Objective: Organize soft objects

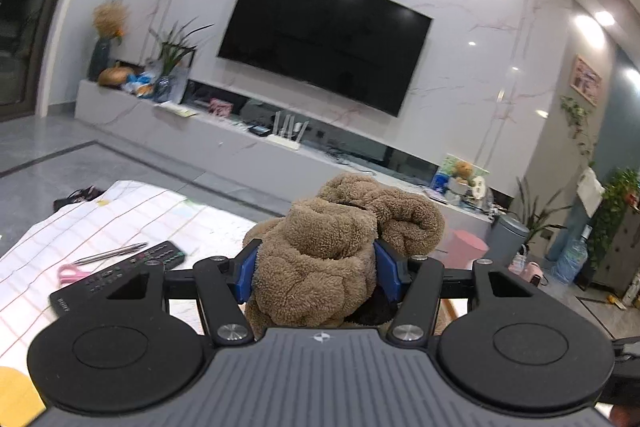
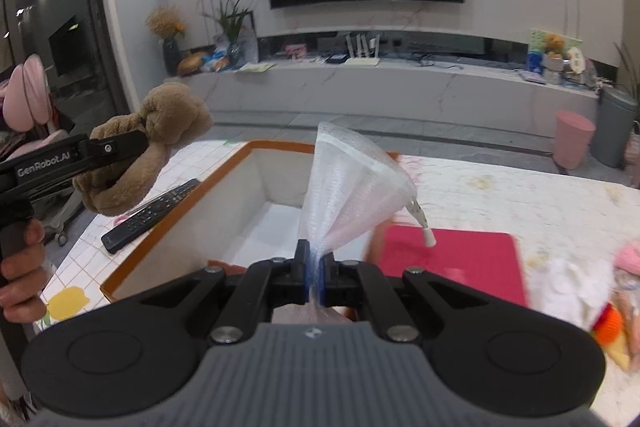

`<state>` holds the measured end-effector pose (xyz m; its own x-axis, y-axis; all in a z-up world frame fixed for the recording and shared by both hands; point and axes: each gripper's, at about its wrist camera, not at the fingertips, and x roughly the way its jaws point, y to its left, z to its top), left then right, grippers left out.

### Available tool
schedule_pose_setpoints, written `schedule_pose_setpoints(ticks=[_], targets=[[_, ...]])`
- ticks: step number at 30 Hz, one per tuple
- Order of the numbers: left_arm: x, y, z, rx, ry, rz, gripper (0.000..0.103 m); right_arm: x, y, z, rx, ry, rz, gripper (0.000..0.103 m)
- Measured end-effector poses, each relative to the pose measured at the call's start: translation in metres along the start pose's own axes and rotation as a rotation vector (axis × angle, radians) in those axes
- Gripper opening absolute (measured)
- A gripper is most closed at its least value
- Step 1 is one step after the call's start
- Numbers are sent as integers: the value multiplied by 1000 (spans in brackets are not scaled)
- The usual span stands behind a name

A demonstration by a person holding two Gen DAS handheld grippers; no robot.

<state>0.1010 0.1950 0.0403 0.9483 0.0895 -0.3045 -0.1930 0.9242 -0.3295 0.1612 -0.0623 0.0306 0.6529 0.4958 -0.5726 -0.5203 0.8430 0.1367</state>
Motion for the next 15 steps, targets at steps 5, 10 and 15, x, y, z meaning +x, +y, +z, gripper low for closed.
schedule_pose_setpoints(ticks=[5, 10, 15], targets=[[4, 14, 4, -51, 10, 7, 67, 48, 30, 6, -122, 140, 29, 2], [6, 18, 3, -52, 31, 5, 67, 96, 40, 3, -167, 288, -68, 2], [3, 20, 4, -78, 28, -4, 67, 105, 45, 3, -160, 306, -18, 2]])
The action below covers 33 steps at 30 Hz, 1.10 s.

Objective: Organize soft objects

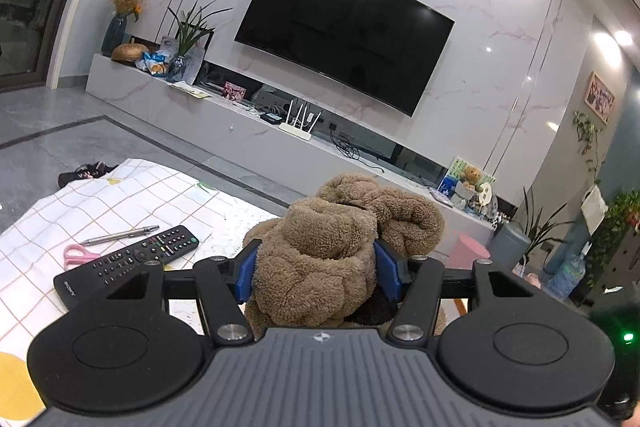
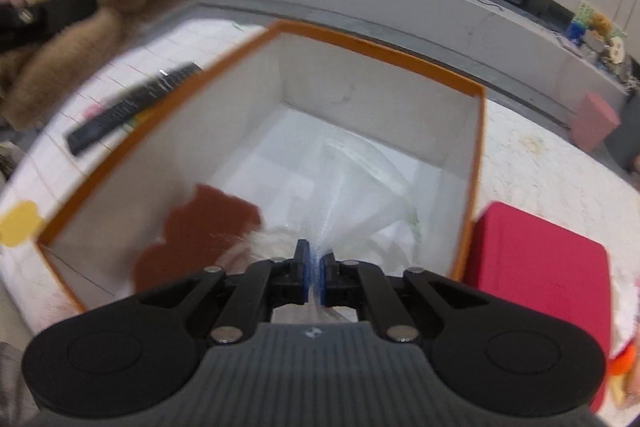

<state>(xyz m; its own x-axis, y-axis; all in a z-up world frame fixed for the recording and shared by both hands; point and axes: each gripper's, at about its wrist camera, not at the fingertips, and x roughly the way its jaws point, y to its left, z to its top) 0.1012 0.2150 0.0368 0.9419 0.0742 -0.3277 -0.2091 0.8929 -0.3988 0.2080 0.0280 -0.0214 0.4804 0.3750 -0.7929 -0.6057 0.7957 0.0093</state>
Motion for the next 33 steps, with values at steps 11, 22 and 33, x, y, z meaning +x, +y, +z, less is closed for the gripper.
schedule_pose_setpoints(ticks=[11, 22, 33], targets=[[-4, -2, -2, -5, -12, -40, 67, 10, 23, -7, -173, 95, -161, 2], [6, -19, -8, 38, 31, -103, 67, 1, 11, -10, -247, 131, -212, 44], [40, -56, -22, 141, 63, -92, 67, -46, 22, -25, -274, -119, -252, 97]])
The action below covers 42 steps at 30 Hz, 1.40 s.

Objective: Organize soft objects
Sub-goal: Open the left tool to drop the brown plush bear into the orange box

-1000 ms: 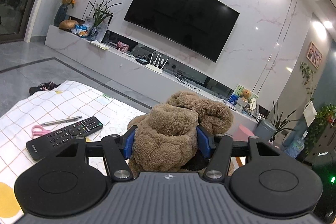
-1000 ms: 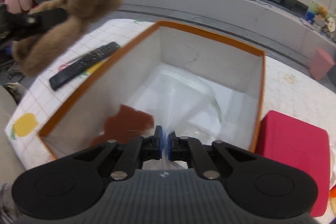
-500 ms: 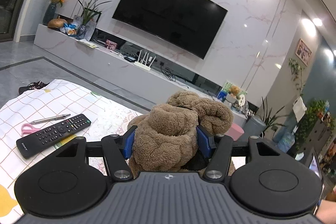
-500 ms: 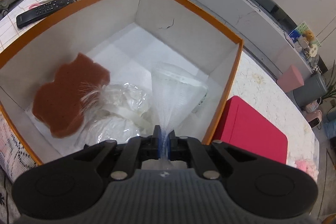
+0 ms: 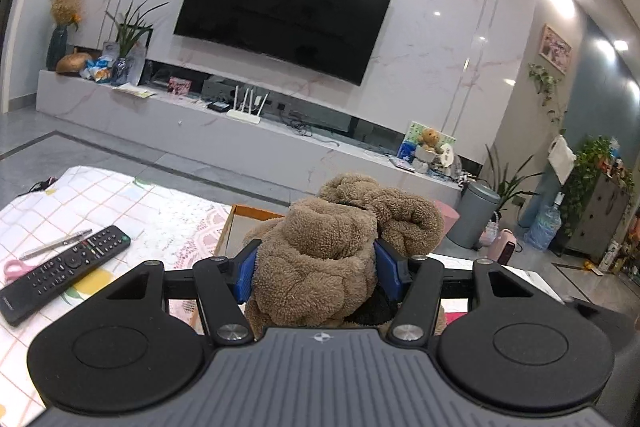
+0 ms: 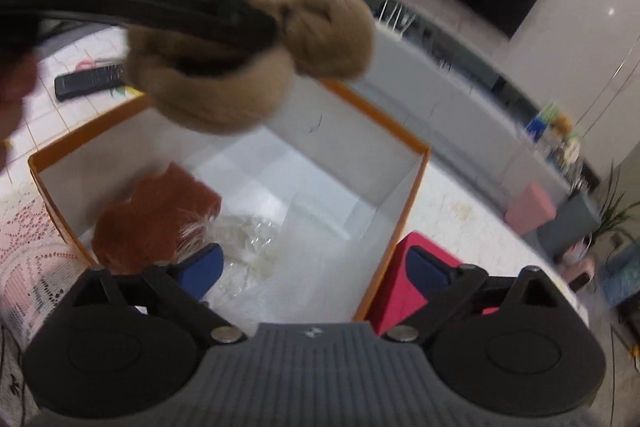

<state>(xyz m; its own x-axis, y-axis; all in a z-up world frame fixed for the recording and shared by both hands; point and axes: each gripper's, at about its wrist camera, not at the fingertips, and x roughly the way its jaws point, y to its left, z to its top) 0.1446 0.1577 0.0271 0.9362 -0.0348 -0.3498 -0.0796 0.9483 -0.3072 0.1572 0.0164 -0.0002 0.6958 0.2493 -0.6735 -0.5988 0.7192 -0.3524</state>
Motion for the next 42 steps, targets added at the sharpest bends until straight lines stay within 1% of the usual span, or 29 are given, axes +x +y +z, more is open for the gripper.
schedule_pose_setpoints(ticks=[4, 7, 9, 11, 15, 18, 20, 24, 28, 31, 35, 39, 42], targets=[[14, -3, -7, -8, 38, 63, 72, -5, -8, -13, 91, -49, -55, 97], [18, -3, -10, -8, 41, 109, 72, -4, -15, -23, 169, -63, -39, 97], [20, -3, -7, -11, 42, 124, 74, -2, -20, -29, 206, -61, -16, 97], [21, -1, -4, -14, 50, 122, 81, -2, -24, -35, 228, -69, -12, 97], [25, 7, -4, -65, 79, 108, 88, -6, -31, -36, 247, -104, -10, 97], [28, 8, -7, -70, 108, 107, 89, -8, -36, -37, 282, -122, 1, 97], [28, 7, -8, -69, 115, 130, 89, -10, -37, -37, 299, -125, 7, 97], [26, 4, -9, -50, 130, 124, 89, -10, -35, -38, 297, -125, 4, 97], [26, -3, -10, -24, 129, 132, 89, -11, -32, -40, 299, -122, 16, 97], [26, -4, -9, -30, 137, 99, 89, -12, -32, -38, 299, -121, 21, 97], [25, -5, -7, -26, 143, 84, 89, -14, -33, -38, 287, -125, -2, 97], [24, -7, -7, -19, 137, 91, 89, -18, -37, -35, 298, -124, -12, 97], [19, -8, -5, -21, 139, 79, 89, -23, -39, -32, 302, -121, -21, 97]])
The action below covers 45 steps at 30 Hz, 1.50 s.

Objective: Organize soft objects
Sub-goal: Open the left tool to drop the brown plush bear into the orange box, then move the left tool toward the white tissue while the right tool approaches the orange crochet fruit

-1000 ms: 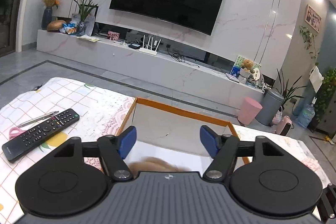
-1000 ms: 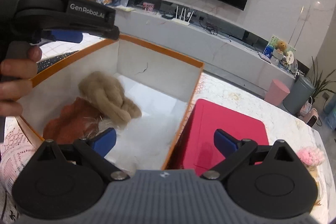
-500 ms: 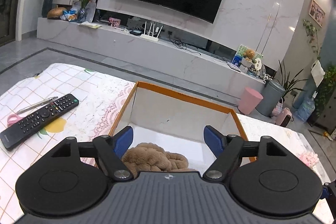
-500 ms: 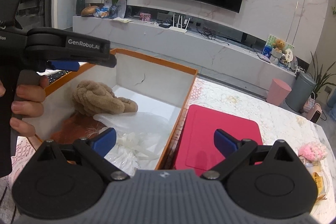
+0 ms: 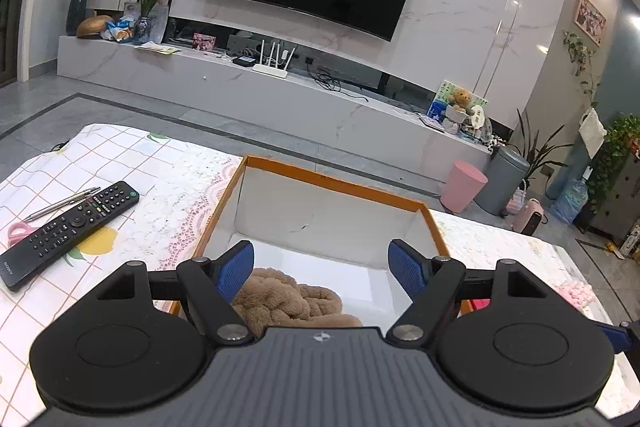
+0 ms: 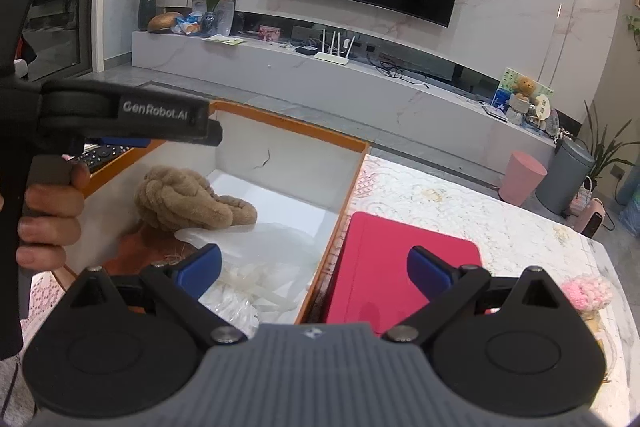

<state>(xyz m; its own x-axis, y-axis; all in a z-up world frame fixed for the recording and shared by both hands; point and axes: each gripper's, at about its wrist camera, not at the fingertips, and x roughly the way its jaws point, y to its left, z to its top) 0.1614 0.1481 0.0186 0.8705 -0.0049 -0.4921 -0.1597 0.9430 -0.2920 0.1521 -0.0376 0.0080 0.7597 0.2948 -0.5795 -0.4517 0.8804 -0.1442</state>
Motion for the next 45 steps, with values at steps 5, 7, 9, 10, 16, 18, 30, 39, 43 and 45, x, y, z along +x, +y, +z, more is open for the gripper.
schedule_pose_setpoints(ticks=[5, 7, 9, 10, 16, 18, 30, 39, 43, 45], targets=[[-19, -10, 1, 20, -44, -15, 89, -15, -6, 7, -9, 15, 29, 97], [-27, -17, 1, 35, -64, -30, 89, -23, -10, 10, -31, 12, 12, 97], [-35, -24, 2, 45, -85, -52, 89, -33, -15, 11, -59, 11, 8, 97], [-38, -28, 2, 50, -90, -66, 89, -38, -18, 12, -67, 12, 10, 97], [-60, -56, -4, 128, -138, -119, 89, -65, -45, 6, -44, -4, -10, 98], [-63, -64, -5, 142, -146, -129, 89, -70, -54, 2, -34, -12, -26, 98], [-67, -116, -28, 274, -180, -150, 89, -68, -114, -30, 161, -23, -106, 98], [-55, -158, -65, 381, -131, -196, 89, -75, -180, -53, 229, -6, -221, 98], [-46, -171, -79, 387, -108, -228, 89, -72, -223, -69, 333, 37, -282, 98], [-40, -173, -85, 373, -94, -241, 89, -72, -244, -78, 406, 65, -300, 98]])
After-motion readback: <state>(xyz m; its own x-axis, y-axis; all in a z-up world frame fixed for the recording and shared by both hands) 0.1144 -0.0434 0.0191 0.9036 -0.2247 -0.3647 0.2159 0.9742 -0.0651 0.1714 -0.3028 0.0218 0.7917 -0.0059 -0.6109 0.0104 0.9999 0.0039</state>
